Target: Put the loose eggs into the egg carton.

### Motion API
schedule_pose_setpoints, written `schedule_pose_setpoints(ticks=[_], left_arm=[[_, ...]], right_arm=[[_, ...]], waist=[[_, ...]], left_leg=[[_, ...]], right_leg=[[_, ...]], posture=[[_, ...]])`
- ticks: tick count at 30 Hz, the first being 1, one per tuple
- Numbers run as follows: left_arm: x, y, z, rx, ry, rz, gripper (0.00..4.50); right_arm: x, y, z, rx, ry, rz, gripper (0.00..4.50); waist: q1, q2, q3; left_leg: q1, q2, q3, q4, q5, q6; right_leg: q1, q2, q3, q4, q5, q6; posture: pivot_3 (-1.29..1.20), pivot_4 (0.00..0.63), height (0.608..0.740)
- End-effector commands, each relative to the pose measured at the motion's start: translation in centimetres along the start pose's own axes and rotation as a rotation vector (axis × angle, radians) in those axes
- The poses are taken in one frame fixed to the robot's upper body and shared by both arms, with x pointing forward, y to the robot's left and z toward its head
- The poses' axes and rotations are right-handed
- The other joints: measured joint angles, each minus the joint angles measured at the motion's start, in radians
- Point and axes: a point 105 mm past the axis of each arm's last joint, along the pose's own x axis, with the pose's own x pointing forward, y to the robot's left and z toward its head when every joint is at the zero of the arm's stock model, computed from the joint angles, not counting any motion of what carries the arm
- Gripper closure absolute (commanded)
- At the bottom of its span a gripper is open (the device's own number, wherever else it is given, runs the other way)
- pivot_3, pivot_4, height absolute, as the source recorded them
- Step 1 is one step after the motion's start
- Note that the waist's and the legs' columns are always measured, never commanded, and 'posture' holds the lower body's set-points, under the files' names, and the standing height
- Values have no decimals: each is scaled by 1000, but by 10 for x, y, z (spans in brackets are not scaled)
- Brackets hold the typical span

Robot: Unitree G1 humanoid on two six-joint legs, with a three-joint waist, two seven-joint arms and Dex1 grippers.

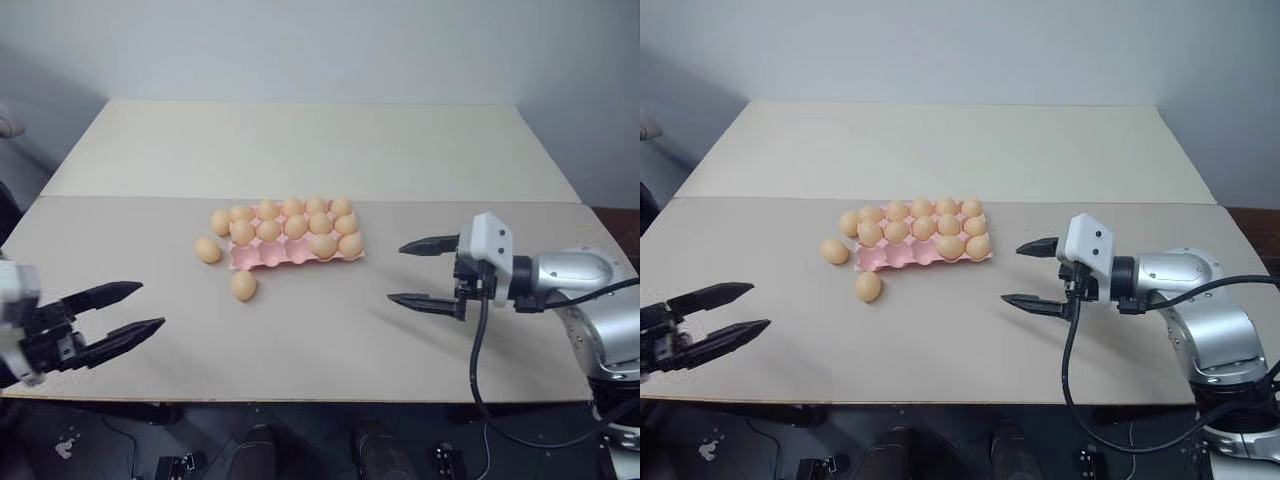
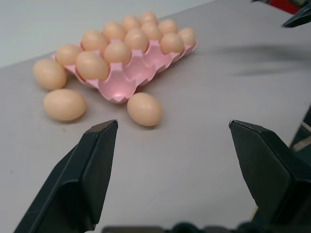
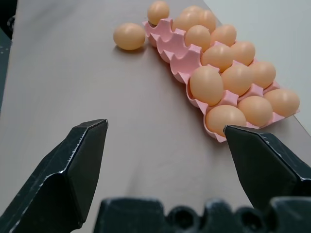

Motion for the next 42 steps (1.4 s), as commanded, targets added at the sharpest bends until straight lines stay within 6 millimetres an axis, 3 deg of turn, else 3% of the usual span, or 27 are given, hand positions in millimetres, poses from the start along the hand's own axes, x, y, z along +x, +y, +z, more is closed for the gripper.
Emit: schedule_pose_setpoints(ticks=[1,5,12,17,25,31,36,38,42], left_arm=[[25,-1,0,0,74,26,528],[53,-6,-3,-65,123,52,528],[106,4,-25,-90,212,277,528],[123,15,-33,-100,240,375,528],[136,17,-29,-128,222,389,528],[127,11,-24,-134,207,361,1991],[105,3,-16,-101,204,322,1991],[98,-4,-1,-52,163,249,1991],[103,-4,21,4,110,181,1991]], right_arm=[[-12,-1,18,-68,-43,-4,53],[-15,-4,20,-88,-26,-20,53],[-25,1,28,-103,-75,14,53],[-31,4,29,-105,-106,27,53],[-33,6,31,-99,-112,13,53],[-34,7,29,-84,-113,-2,0],[-34,7,29,-76,-117,-14,0],[-34,6,29,-75,-120,-22,0],[-32,4,30,-71,-129,-36,0]], waist=[[7,0,0],[9,0,0],[12,-1,0],[12,-1,0],[16,-1,0],[14,-1,0],[13,-1,0],[13,-1,0],[23,-1,0]], left_leg=[[0,0,0,0,0,0],[0,0,0,0,0,0],[-1,-1,-1,2,0,0],[0,-1,-1,2,0,0],[-1,-1,-1,3,0,0],[0,-1,-1,3,1,0],[-1,-1,-1,3,1,-1],[0,-1,-1,3,1,-1],[0,-1,-1,3,1,-1]], right_leg=[[0,0,0,0,0,0],[0,0,0,0,0,0],[1,0,0,1,1,1],[0,0,1,2,1,1],[1,0,0,2,1,1],[1,0,1,2,1,1],[0,0,1,2,1,1],[0,0,1,3,1,1],[1,0,0,2,0,1]], posture=[[0,150,740],[0,150,740],[0,150,740],[0,150,740],[0,150,740],[0,150,740],[0,150,740],[0,150,740],[0,150,740]])
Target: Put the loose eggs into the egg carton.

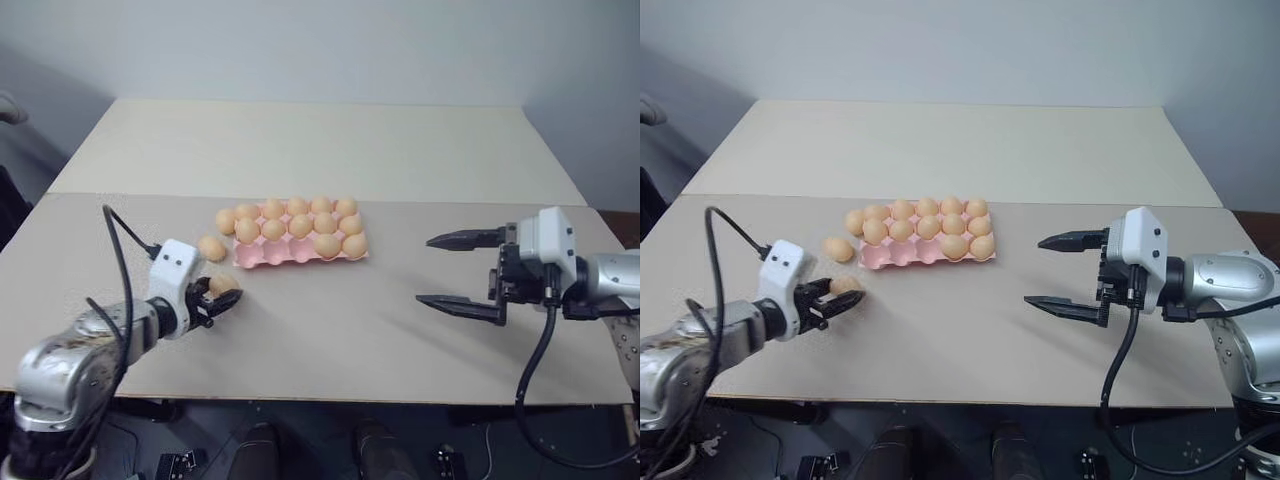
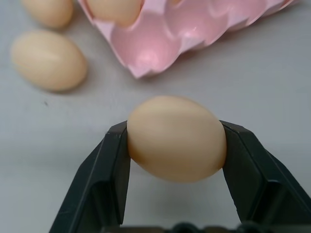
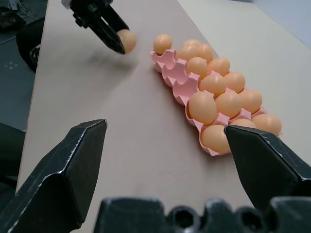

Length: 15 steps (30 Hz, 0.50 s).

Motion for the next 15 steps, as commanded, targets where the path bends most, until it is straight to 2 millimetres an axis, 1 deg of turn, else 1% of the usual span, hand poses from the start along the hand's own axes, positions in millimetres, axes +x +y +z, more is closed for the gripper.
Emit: schedule_pose_setpoints(ticks=[1,3,8,12,15], left_arm=[[4,-3,27,68,-89,-48,1991],[14,-3,36,80,-104,-72,1991],[54,-9,63,127,-165,-143,1991],[81,-14,70,138,-161,-190,1991],[96,-22,71,153,-145,-233,1991]], right_arm=[[-2,0,14,-58,-38,-11,0],[-1,0,16,-58,-52,-9,0],[-3,1,17,-64,-60,-23,0],[-3,2,18,-64,-60,-31,0],[-3,4,18,-62,-54,-41,0]], waist=[[4,0,0],[9,0,0],[19,0,0],[17,0,0],[13,0,0]], left_leg=[[0,0,0,0,0,0],[1,0,0,0,0,0],[2,0,0,0,0,0],[2,-1,-1,2,0,0],[2,-1,-1,2,0,0]], right_leg=[[1,0,0,-1,0,0],[3,0,0,-2,0,0],[5,0,-1,-4,0,1],[6,0,-1,-5,0,1],[5,0,-1,-5,0,1]], posture=[[0,150,740],[0,150,740],[0,150,740],[0,150,740],[0,150,740]])
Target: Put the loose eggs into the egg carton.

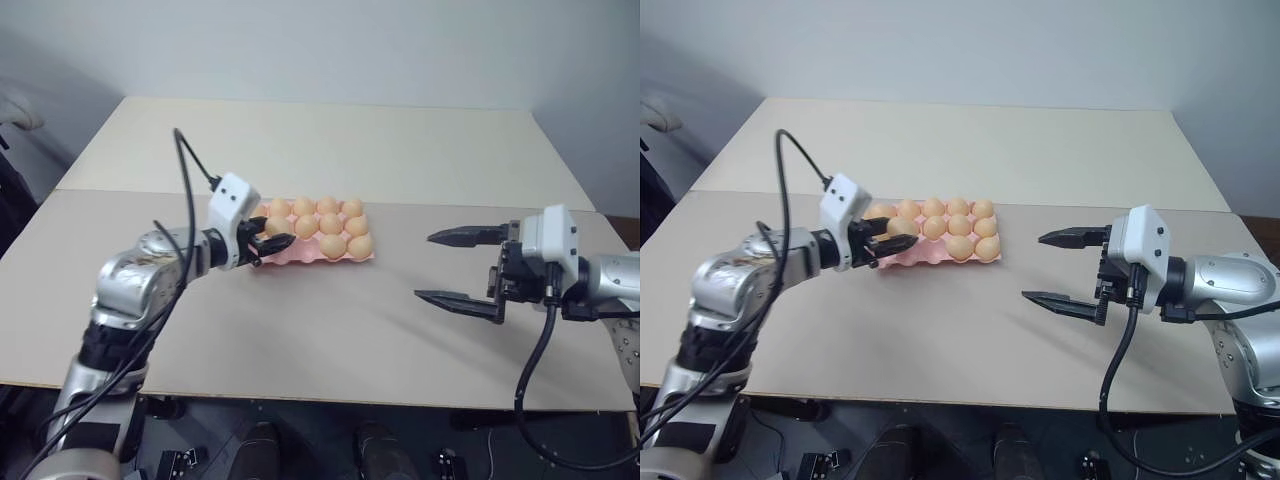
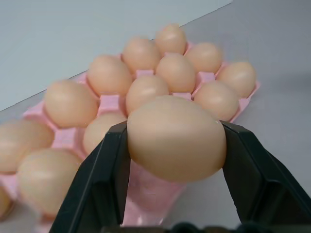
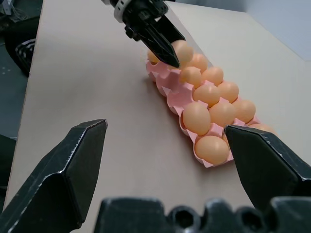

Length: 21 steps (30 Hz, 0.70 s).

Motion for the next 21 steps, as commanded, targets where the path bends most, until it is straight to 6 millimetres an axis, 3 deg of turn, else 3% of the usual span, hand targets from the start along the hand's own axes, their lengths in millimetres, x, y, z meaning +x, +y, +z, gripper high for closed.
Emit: schedule_pose_setpoints(ticks=[1,9,15,21], left_arm=[[12,-5,8,51,-14,-43,1991],[20,-6,3,61,-9,-71,1991],[21,-14,8,88,-82,-107,184],[12,-8,12,91,-82,-79,59]], right_arm=[[-3,2,14,-54,-35,-15,0],[-6,6,15,-49,-29,-39,0],[-7,6,16,-45,-30,-45,0],[-7,7,15,-41,-31,-43,0]], waist=[[0,0,0],[1,0,0],[3,0,0],[0,0,0]], left_leg=[[0,0,0,0,0,0],[0,0,-1,2,0,0],[0,0,-1,2,0,0],[0,0,-1,2,0,0]], right_leg=[[0,0,0,0,0,0],[0,0,0,0,0,0],[1,0,-1,0,0,0],[1,0,0,1,0,0]], posture=[[0,150,740],[0,150,740],[0,150,740],[0,150,740]])
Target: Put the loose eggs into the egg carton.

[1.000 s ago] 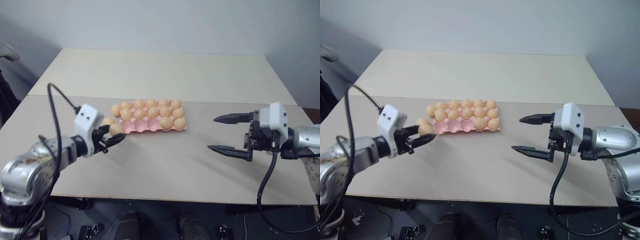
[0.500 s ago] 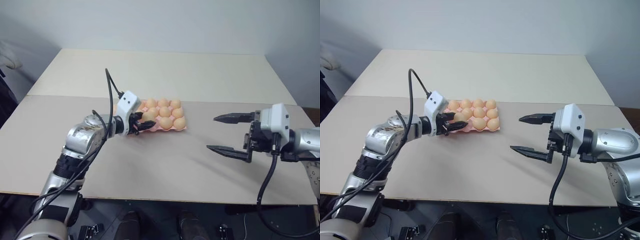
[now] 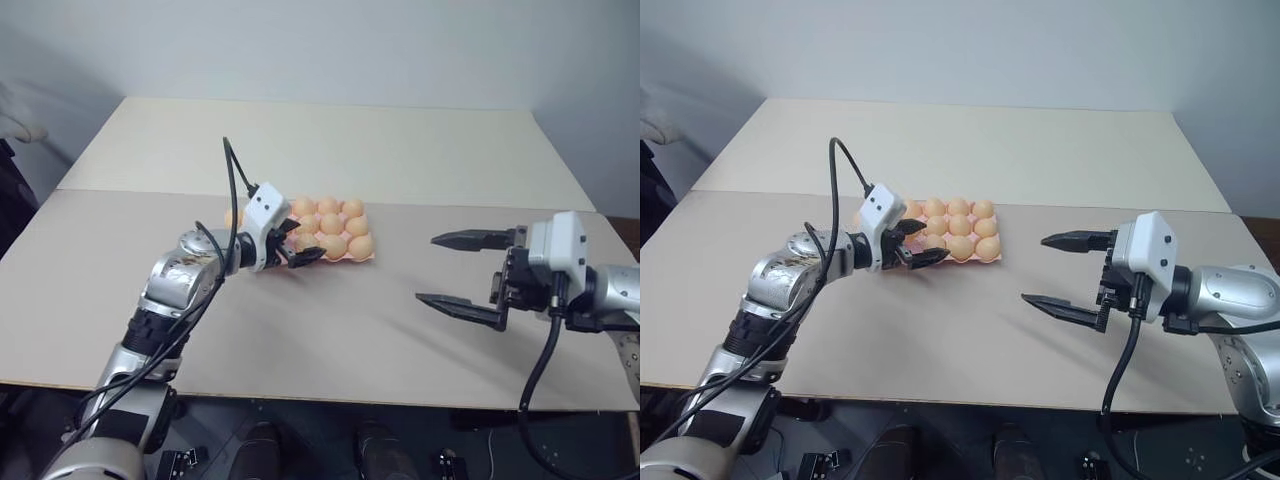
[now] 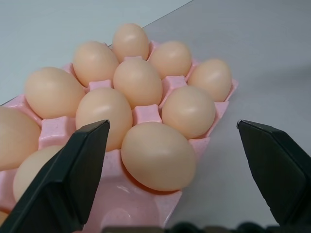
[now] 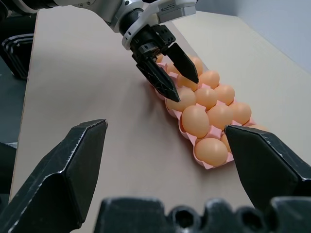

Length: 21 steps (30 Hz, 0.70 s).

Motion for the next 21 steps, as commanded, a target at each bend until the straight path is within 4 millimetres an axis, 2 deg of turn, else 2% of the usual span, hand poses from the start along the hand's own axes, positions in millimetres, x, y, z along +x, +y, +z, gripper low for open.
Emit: schedule_pose_setpoints(ticks=[1,4,8,9,11,14,18,21], left_arm=[[-19,7,22,43,-69,36,59],[-45,10,37,58,-107,47,59],[-97,14,46,141,-163,69,59],[-116,15,43,165,-175,88,59],[-139,14,38,201,-197,114,59],[-181,2,26,223,-269,139,59],[-212,-27,0,201,-219,113,59],[-222,-40,-8,147,-245,95,59]], right_arm=[[-3,-1,12,-47,-19,-11,0],[-2,0,12,-43,-25,-6,0],[0,-1,10,-36,-30,11,0],[0,-1,10,-35,-31,17,0],[1,-1,8,-36,-32,27,0],[4,-3,7,-36,-40,45,0],[7,-4,6,-37,-48,67,0],[9,-6,3,-34,-52,75,0]], waist=[[-2,0,0],[-4,0,0],[-14,0,0],[-19,0,0],[-24,0,0],[-26,1,0],[-22,0,0],[-14,0,0]], left_leg=[[0,0,0,0,0,0],[0,0,0,0,0,0],[0,1,0,0,0,0],[0,1,0,0,0,0],[1,1,0,-1,0,0],[2,1,0,-1,0,0],[2,2,1,-2,0,0],[3,2,0,-2,0,0]], right_leg=[[0,0,0,0,0,0],[0,0,0,0,0,0],[0,0,0,0,0,0],[0,0,0,0,0,0],[0,0,0,0,0,0],[1,0,0,0,0,0],[2,-1,0,-2,0,0],[4,-1,-1,-4,0,0]], posture=[[0,150,740],[0,150,740],[0,150,740],[0,150,740],[0,150,740],[0,150,740],[0,150,740],[0,150,740]])
